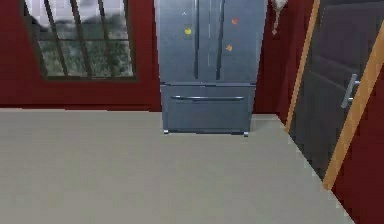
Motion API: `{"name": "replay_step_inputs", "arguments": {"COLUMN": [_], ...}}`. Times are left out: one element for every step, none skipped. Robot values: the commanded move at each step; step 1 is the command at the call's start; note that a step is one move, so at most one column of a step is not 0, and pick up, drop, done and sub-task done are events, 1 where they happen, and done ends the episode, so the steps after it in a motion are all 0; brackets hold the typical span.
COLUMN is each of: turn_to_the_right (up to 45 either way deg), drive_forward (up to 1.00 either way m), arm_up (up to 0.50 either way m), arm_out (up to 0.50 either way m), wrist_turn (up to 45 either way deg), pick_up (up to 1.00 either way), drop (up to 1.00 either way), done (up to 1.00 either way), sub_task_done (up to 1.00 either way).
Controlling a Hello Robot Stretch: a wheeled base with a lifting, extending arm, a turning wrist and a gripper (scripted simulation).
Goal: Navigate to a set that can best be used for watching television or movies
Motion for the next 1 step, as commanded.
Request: {"name": "replay_step_inputs", "arguments": {"turn_to_the_right": [-15.0], "drive_forward": [0.00], "arm_up": [0.00], "arm_out": [0.00], "wrist_turn": [0.0], "pick_up": [0.00], "drop": [0.00], "done": [0.00], "sub_task_done": [0.00]}}
